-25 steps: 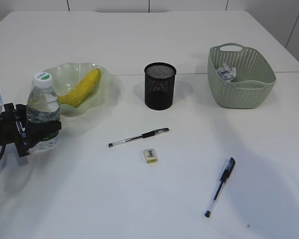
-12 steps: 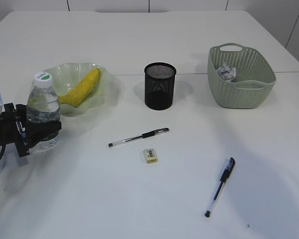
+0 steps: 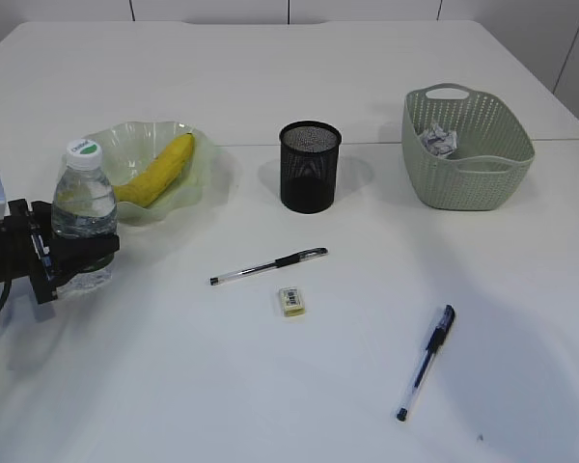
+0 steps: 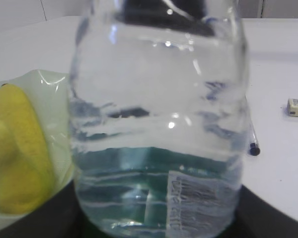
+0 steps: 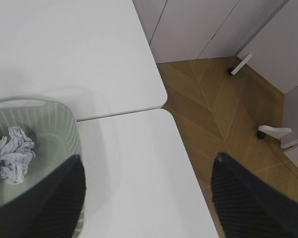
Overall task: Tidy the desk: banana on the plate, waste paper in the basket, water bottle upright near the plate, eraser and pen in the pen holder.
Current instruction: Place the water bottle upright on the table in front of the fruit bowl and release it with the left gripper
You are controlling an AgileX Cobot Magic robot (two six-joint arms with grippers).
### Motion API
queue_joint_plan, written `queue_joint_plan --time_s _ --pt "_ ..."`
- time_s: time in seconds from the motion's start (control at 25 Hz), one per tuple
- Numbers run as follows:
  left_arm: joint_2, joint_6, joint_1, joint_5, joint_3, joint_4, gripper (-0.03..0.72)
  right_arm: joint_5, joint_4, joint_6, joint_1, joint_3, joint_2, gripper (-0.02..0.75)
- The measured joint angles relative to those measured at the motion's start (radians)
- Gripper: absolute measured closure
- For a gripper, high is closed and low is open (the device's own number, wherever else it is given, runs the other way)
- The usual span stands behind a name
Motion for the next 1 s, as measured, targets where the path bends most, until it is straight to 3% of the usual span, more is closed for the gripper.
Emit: queue_joint_plan --time_s 1.0 --pt "0.002 -0.016 0.000 -0.002 0.000 0.000 0.269 0.000 -0.016 0.010 0.000 0.000 0.000 0.151"
